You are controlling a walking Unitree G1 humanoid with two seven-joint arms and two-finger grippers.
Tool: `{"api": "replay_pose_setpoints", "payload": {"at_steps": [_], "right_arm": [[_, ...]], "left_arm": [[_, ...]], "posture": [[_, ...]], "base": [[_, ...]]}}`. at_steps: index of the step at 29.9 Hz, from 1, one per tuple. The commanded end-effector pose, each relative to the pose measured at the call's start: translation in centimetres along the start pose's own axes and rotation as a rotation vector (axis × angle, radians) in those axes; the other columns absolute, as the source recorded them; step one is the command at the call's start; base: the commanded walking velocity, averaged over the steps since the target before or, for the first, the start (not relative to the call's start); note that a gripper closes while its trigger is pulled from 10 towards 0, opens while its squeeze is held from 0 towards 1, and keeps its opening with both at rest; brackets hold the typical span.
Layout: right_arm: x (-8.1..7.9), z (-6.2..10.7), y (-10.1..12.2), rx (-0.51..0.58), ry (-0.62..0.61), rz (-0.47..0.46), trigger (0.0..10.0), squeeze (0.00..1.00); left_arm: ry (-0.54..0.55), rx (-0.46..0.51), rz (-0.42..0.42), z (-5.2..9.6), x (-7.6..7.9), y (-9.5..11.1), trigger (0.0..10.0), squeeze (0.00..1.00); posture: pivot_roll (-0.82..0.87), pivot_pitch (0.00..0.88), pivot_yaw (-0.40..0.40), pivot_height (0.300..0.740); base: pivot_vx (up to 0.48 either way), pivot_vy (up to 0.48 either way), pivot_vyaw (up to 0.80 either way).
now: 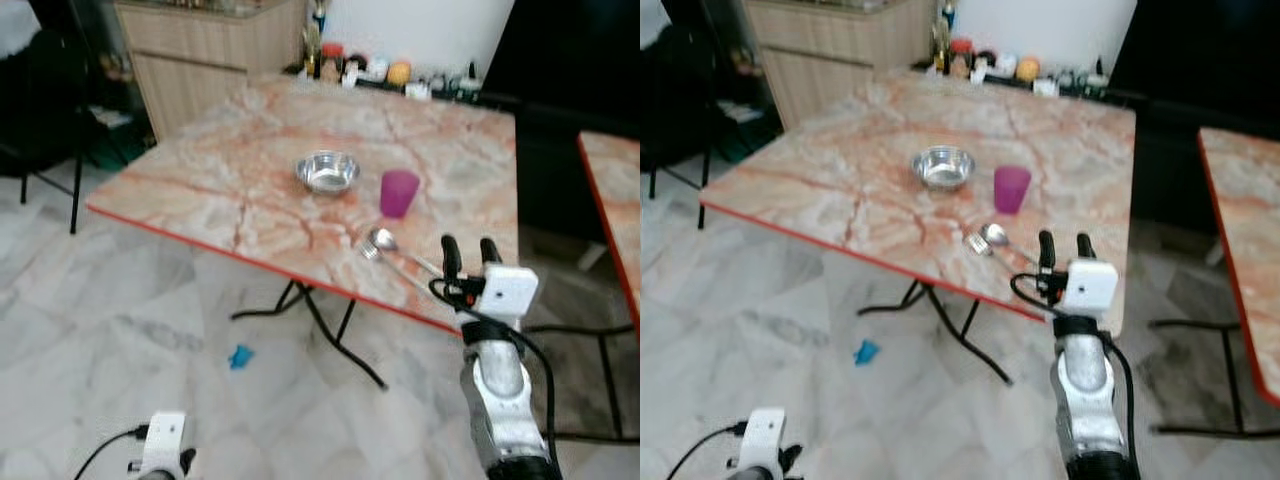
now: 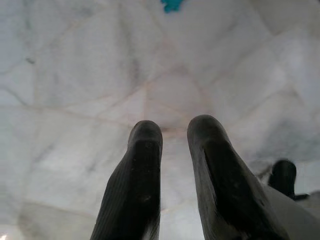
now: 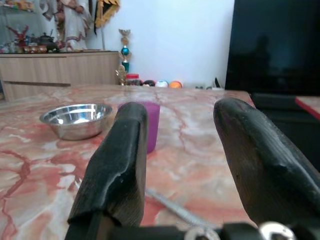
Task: Setting the table
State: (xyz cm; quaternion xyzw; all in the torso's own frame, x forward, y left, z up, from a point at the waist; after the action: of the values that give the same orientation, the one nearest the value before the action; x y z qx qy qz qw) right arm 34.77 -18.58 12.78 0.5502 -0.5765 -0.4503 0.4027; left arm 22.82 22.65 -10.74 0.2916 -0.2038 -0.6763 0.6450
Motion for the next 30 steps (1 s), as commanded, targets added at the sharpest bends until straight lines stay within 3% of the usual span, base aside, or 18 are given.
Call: {"api": "replay_pose_setpoints", "payload": {"at_steps": [1, 9, 15, 22, 30], "right_arm": [[0.7, 0.1, -0.1, -0.005, -0.025, -0.009, 10.0, 0.0], [0.4, 0.0, -0.1, -0.002, -0.02, -0.013, 10.0, 0.0], [1.8, 1.5, -0.6, -0.017, -0.095, 0.017, 10.0, 0.0], [2.0, 2.5, -2.1, -0.09, -0.114, 0.018, 10.0, 0.0], [1.2, 2.7, -3.0, -0.119, -0.099, 0.003, 10.0, 0.0]], "left_arm": [[-0.009, -0.016, 0.006, 0.1, 0.4, -0.5, 10.0, 0.0], [-0.012, -0.015, 0.001, 0.1, 0.4, -0.5, 10.0, 0.0], [-0.015, -0.014, 0.0, 0.0, 0.6, -0.5, 10.0, 0.0], [-0.015, -0.012, 0.003, 0.0, 0.6, -0.4, 10.0, 0.0], [-0.012, -0.014, 0.005, 0.1, 0.6, -0.5, 10.0, 0.0]], "posture": [[0.07, 0.0, -0.023, 0.74], [0.07, 0.0, -0.023, 0.74], [0.06, 0.0, -0.024, 0.74], [0.06, 0.0, -0.028, 0.74], [0.07, 0.0, -0.03, 0.74]], "base": [[0.0, 0.345, 0.0], [0.0, 0.345, 0.0], [0.0, 0.344, 0.0], [0.0, 0.344, 0.0], [0.0, 0.345, -0.63]]}}
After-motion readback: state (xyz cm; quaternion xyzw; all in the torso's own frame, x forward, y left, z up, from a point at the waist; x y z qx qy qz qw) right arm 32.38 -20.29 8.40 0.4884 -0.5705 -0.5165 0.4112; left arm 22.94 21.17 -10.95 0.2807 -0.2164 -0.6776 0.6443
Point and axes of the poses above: a point about 5 cm out from each wrist's last joint towards the gripper, its own z axis pointing back from the gripper into the wrist, its own y axis along the axis of the wrist's last joint, x = y × z, the point moved 5 cm from there along -z, pointing out of the wrist towards the gripper, and after that the axes turned 4 degrees about -z, right-handed, at the moved point
